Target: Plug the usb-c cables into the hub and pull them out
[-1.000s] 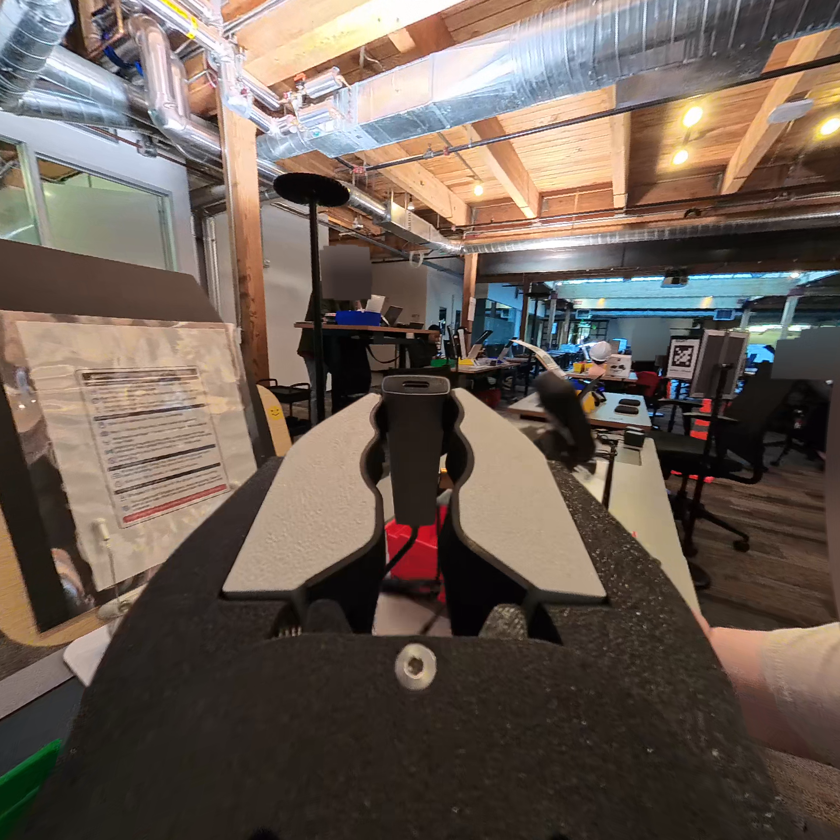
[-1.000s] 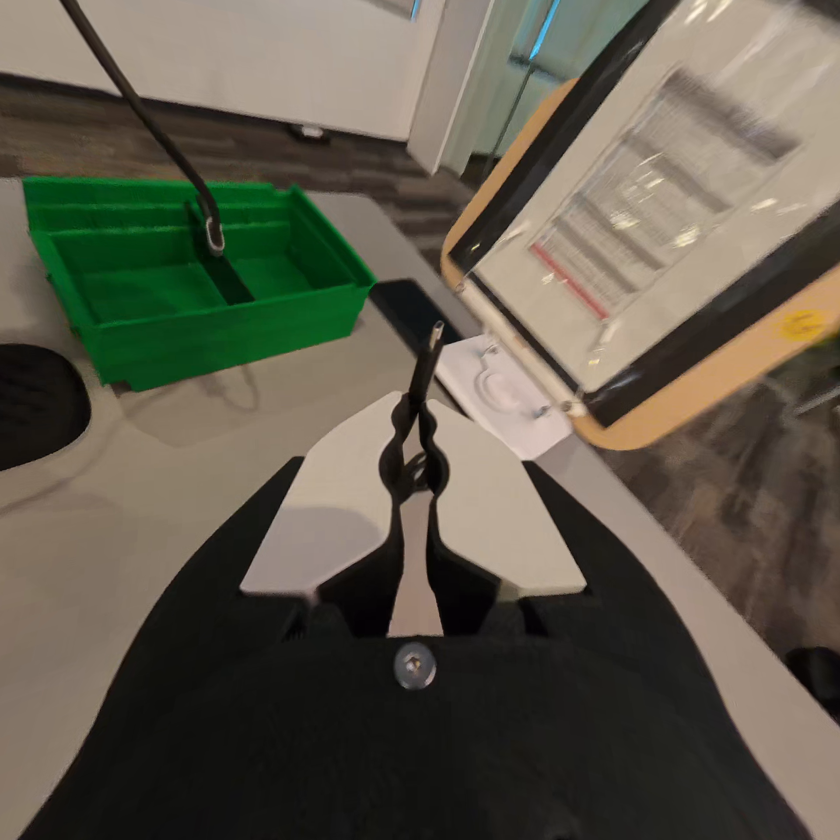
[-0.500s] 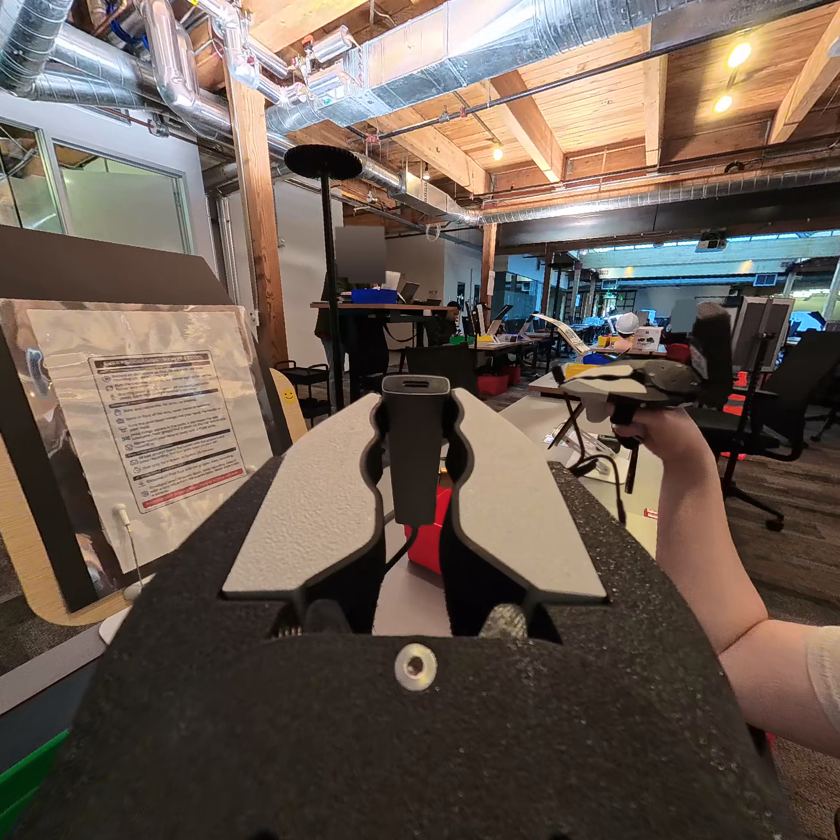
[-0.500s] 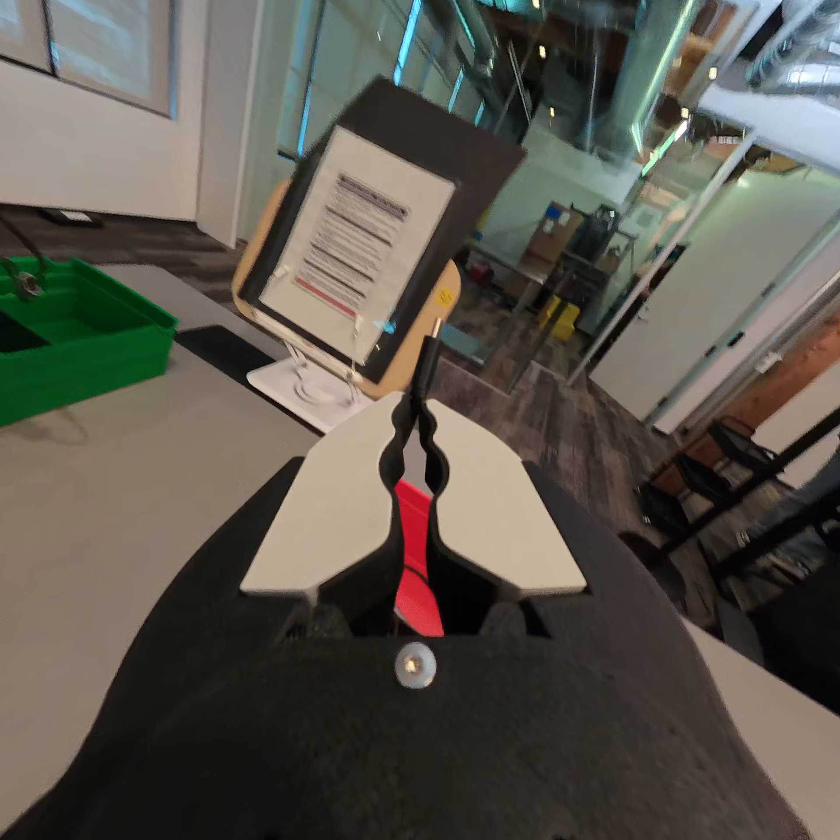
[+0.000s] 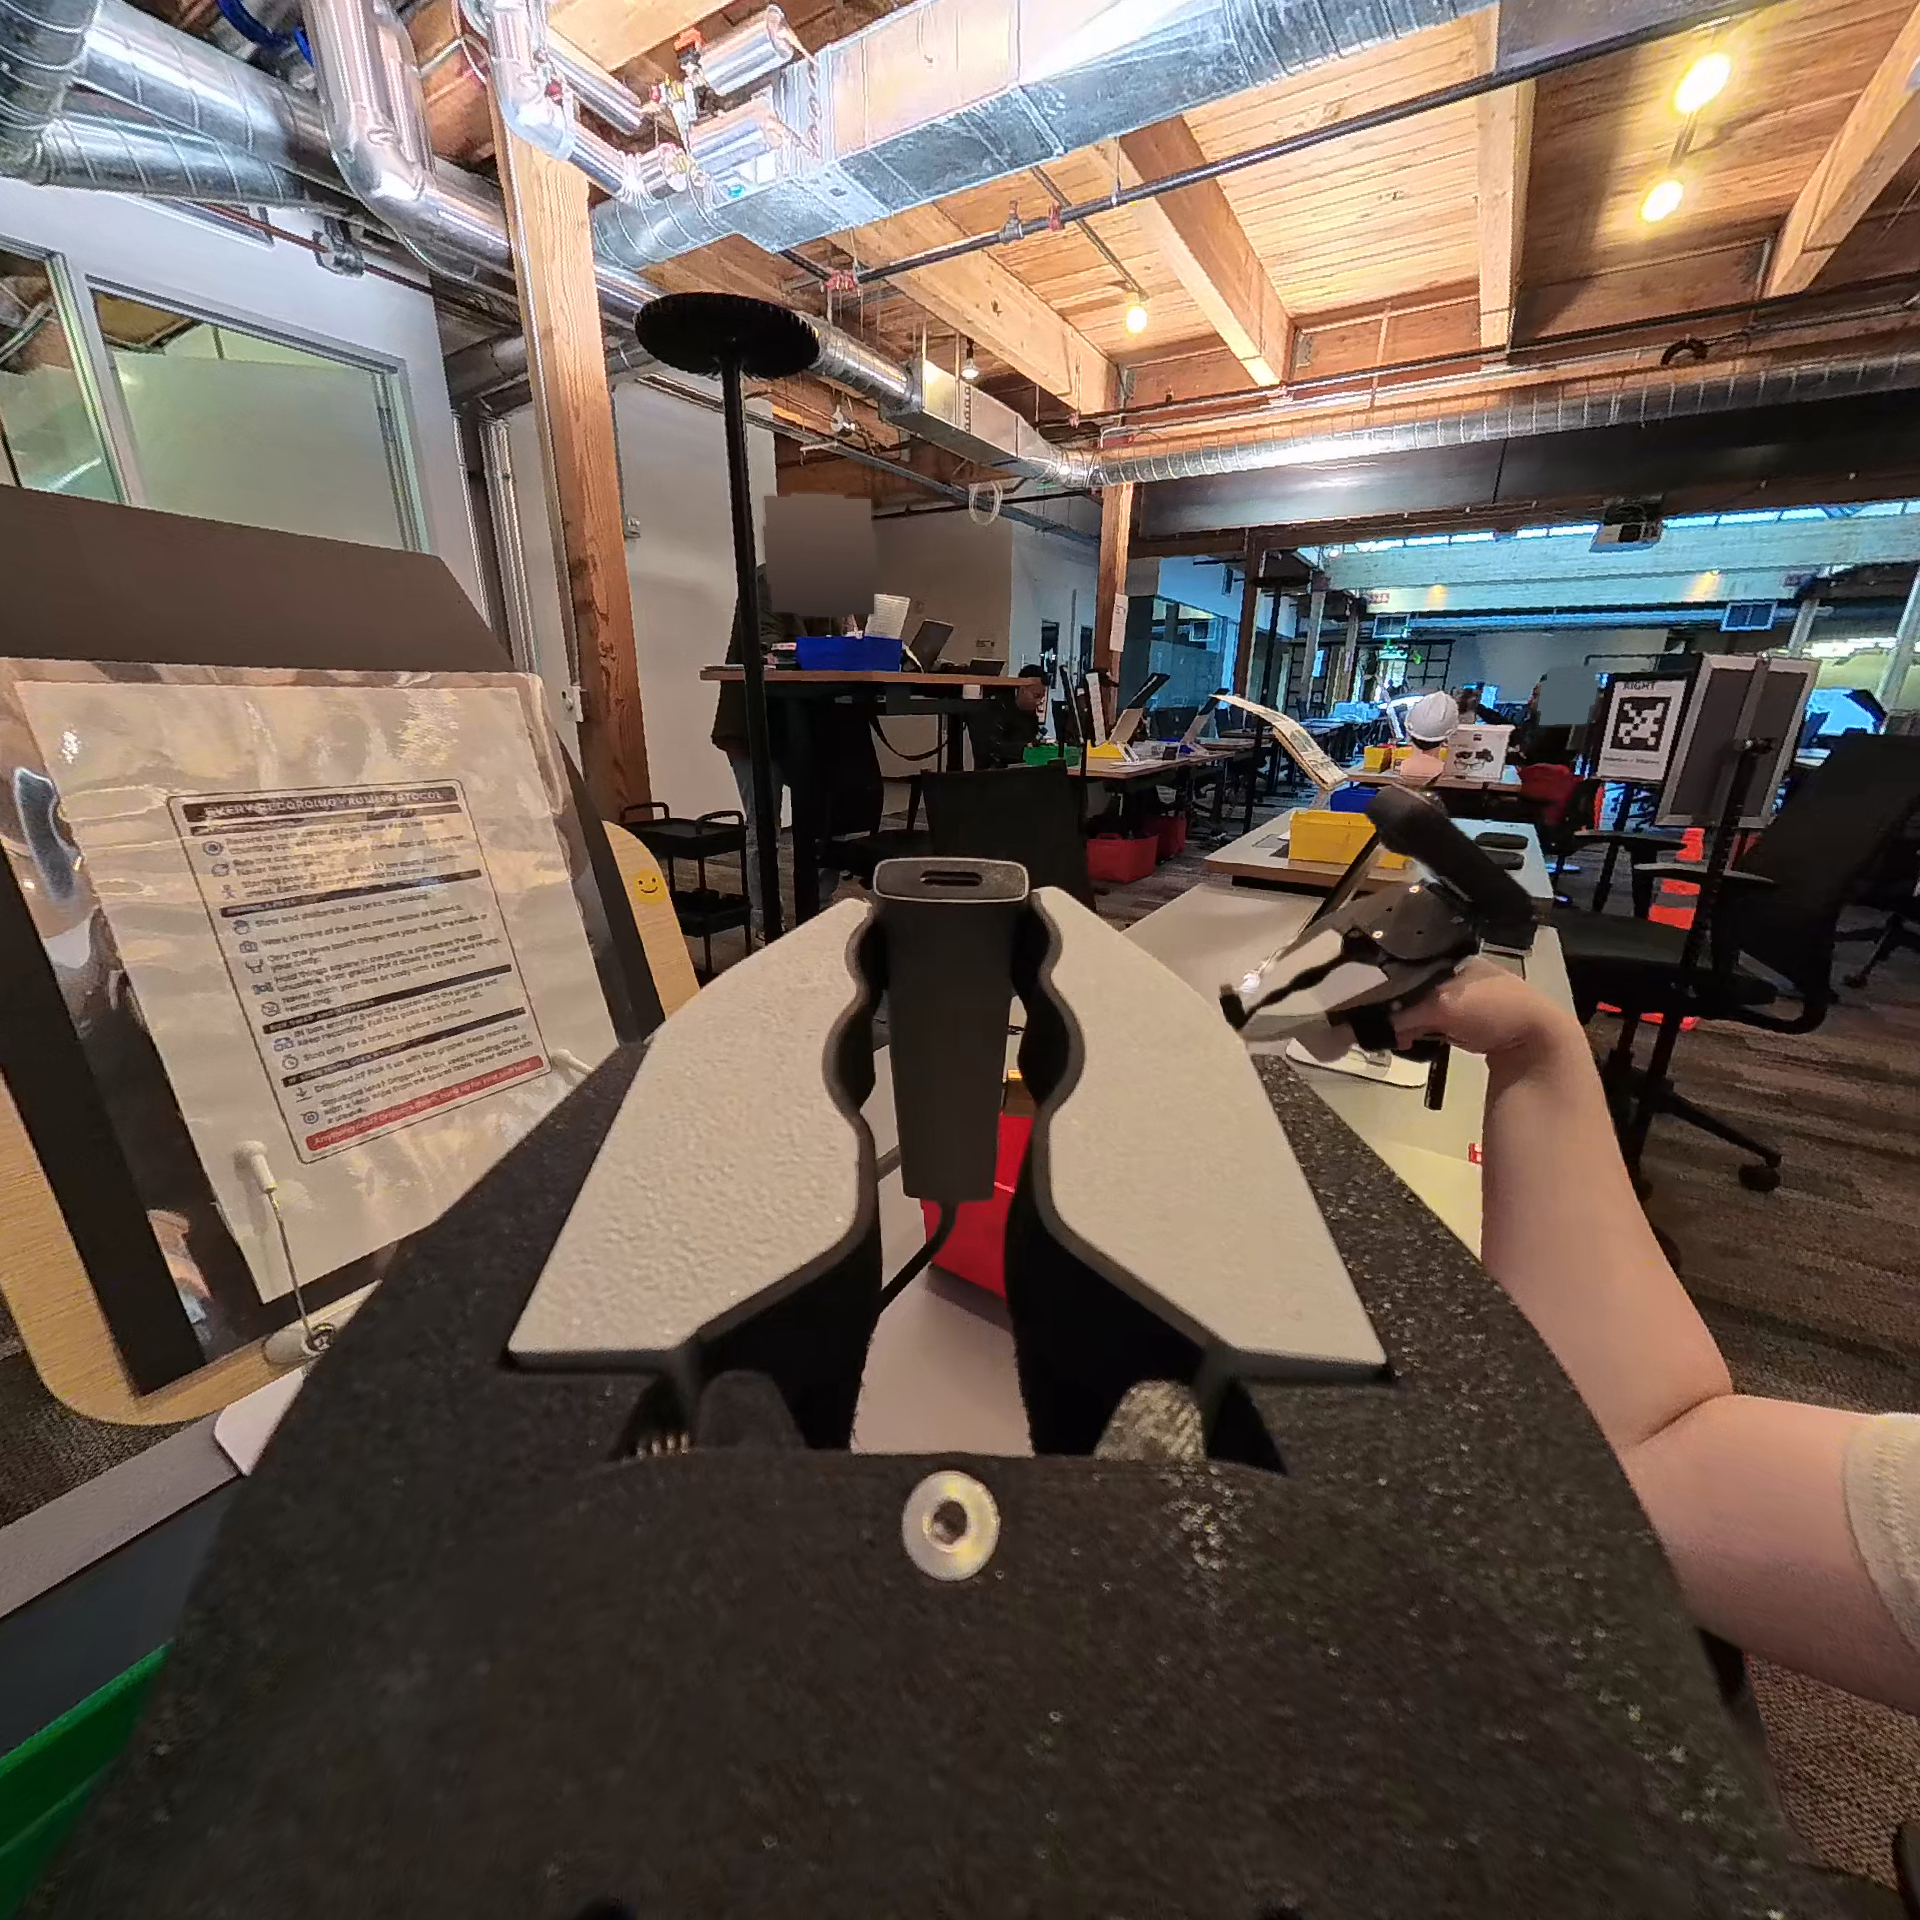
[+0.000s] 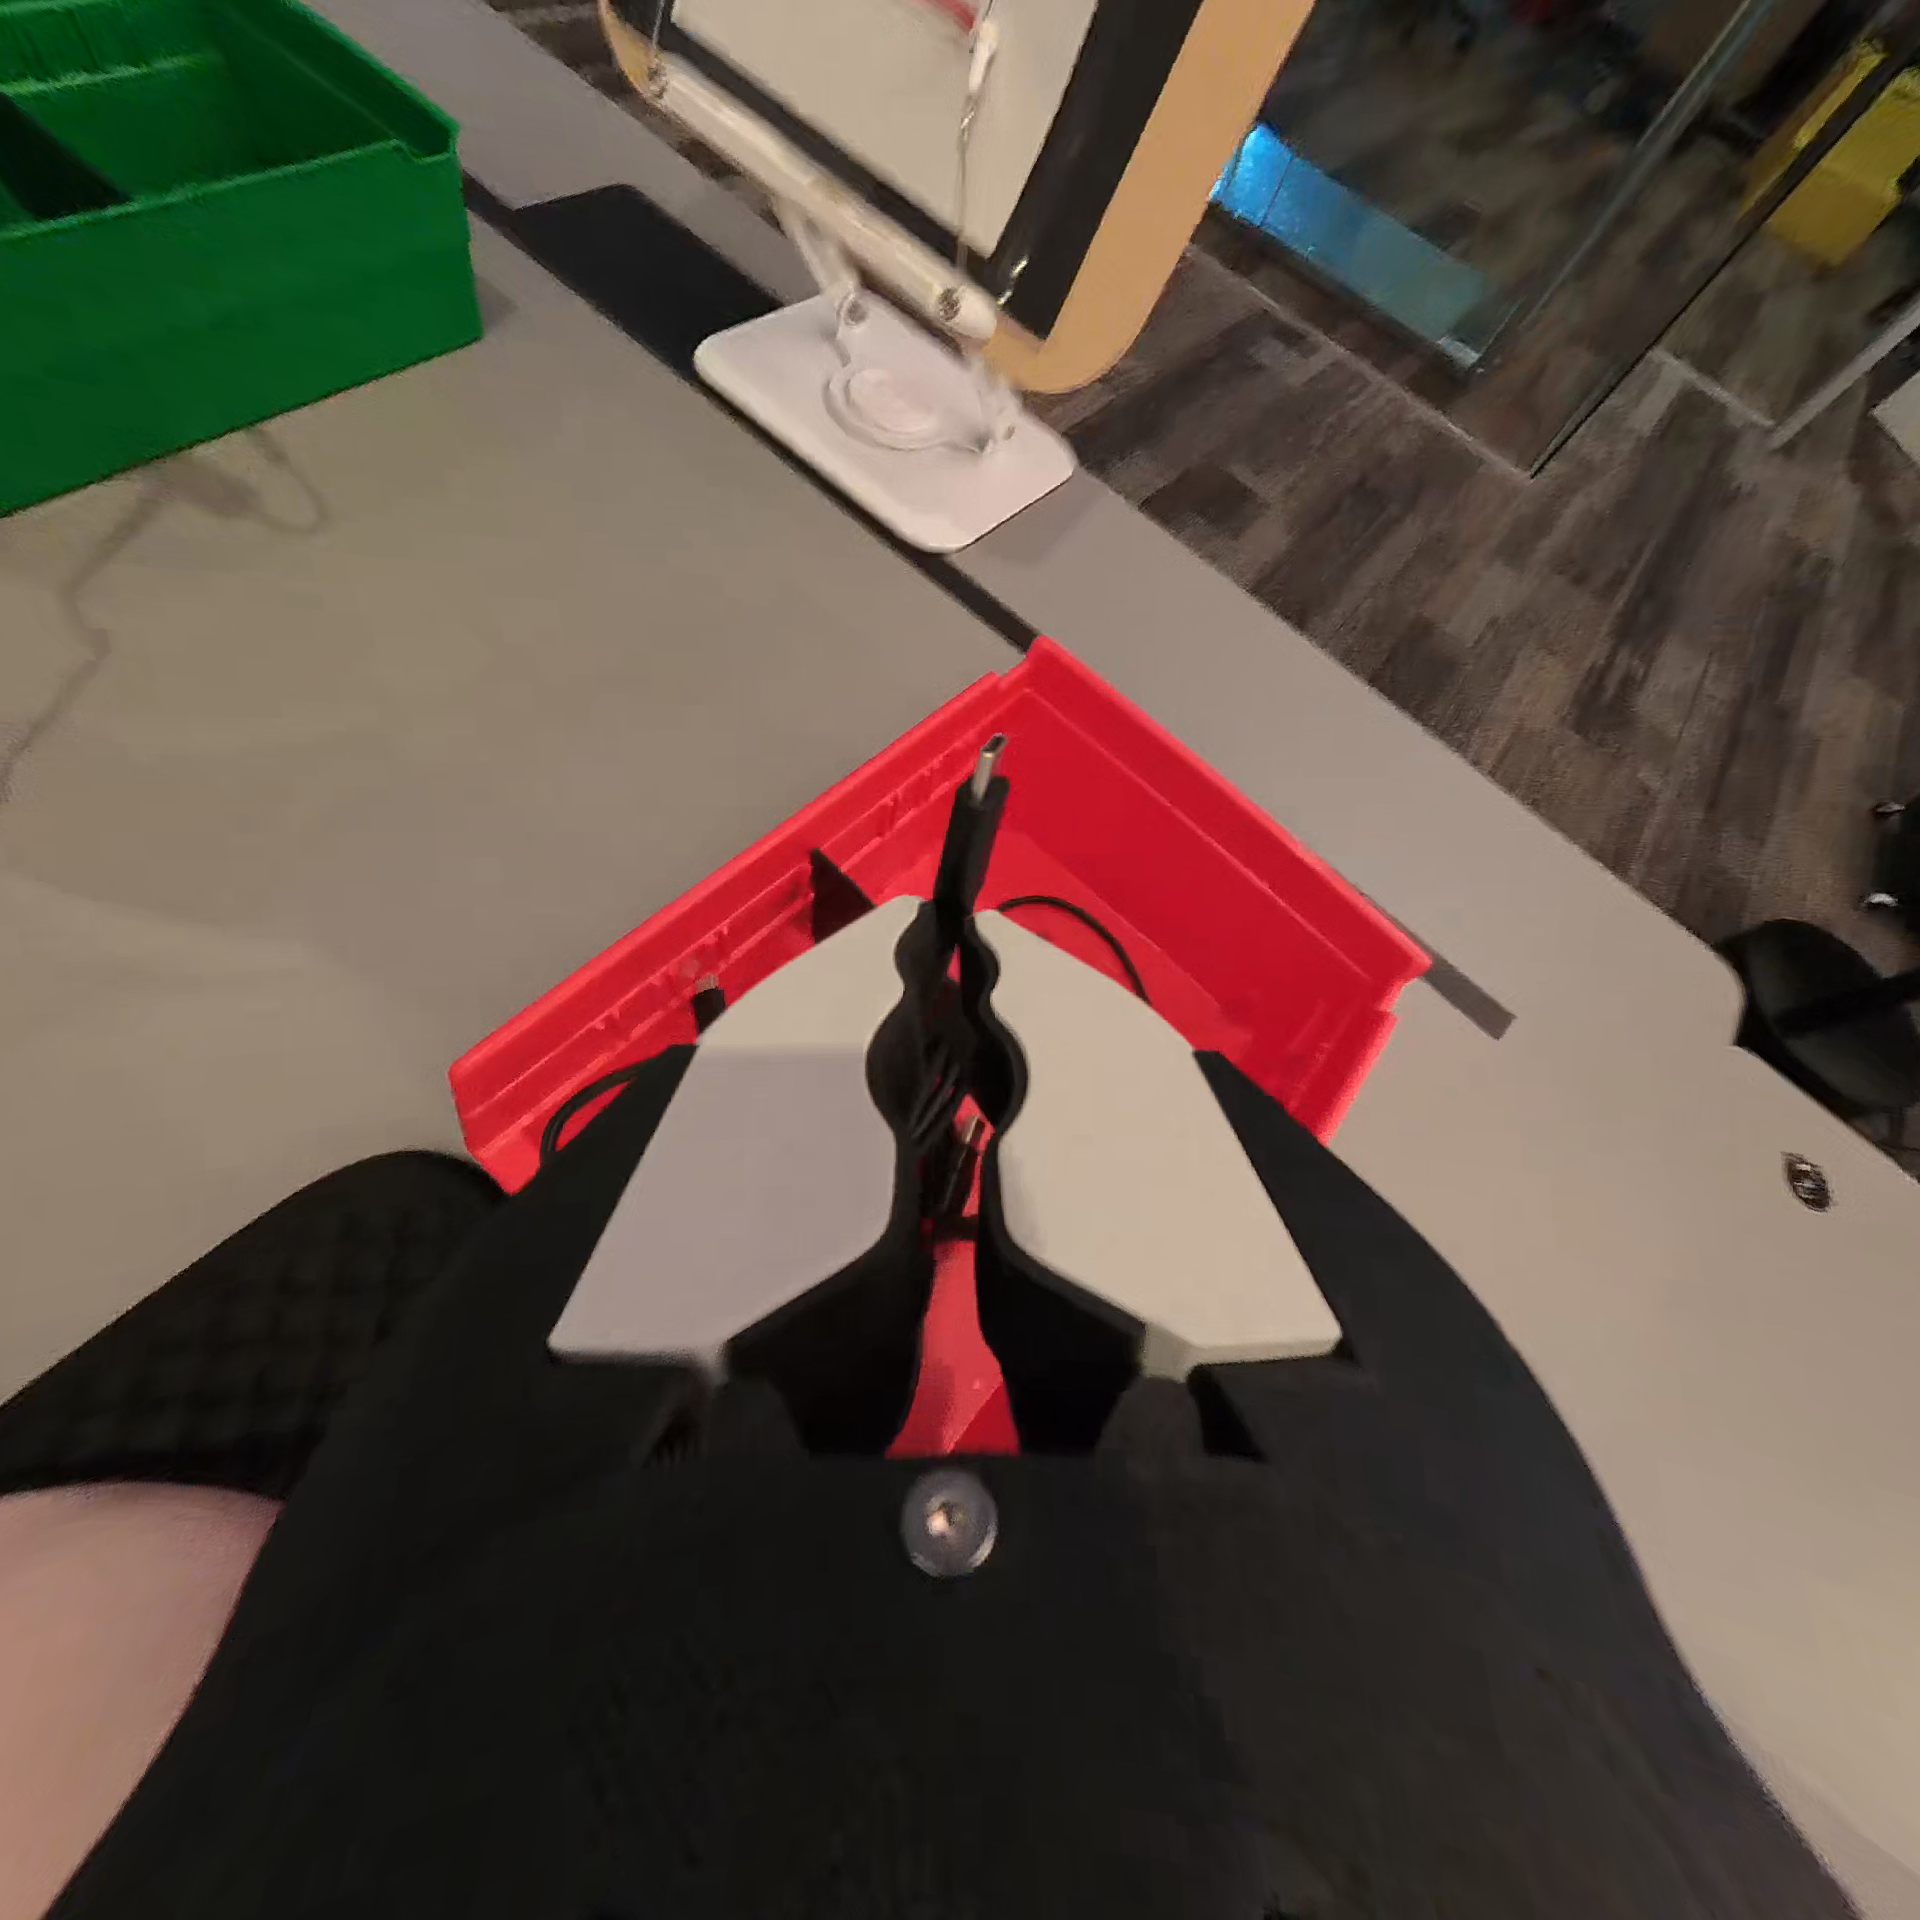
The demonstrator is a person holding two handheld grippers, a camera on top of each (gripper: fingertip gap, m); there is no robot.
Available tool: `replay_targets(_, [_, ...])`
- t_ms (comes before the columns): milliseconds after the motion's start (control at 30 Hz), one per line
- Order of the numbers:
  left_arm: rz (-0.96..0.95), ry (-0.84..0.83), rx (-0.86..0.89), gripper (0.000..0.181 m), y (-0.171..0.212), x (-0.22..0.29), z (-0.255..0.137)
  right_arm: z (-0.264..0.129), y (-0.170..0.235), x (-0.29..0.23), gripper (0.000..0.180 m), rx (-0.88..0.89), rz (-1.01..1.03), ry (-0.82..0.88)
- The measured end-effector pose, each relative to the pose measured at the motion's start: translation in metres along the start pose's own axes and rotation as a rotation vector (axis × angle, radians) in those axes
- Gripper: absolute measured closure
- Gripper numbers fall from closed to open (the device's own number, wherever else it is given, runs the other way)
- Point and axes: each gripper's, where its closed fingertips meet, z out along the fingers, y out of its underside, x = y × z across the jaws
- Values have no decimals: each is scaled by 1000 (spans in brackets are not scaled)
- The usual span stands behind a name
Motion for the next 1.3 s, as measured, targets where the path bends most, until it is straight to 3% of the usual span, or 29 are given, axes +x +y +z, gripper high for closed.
replay_targets(67, [-1, -2, 1, 158, 0, -1, 0, 2, 6, -6, 174, -36, -47, -21])
replay_targets(333, [-2, -1, 3, 158, -1, 0, -1, -41, -11, 16, 175, 86, 48, 195])
replay_targets(433, [-5, -2, 2, 158, -1, -1, -1, -33, 6, 17, 175, -13, 51, 194])
replay_targets(533, [-6, -3, -1, 158, 0, -2, 0, 2, 33, 4, 175, -190, 22, 52])
replay_targets(700, [-2, -7, -11, 158, 3, -3, 2, 60, 55, -41, 172, -317, -12, -317])
replay_targets(867, [-9, 0, -22, 158, 6, -3, 4, 69, 66, -49, 159, -388, 41, -383])
replay_targets(1067, [-12, 20, -39, 158, 10, 1, 10, 51, 21, -29, 143, -174, -101, -163])
replay_targets(1300, [-12, 34, -48, 158, 13, 4, 13, 39, -3, -2, 154, -139, -157, 80])
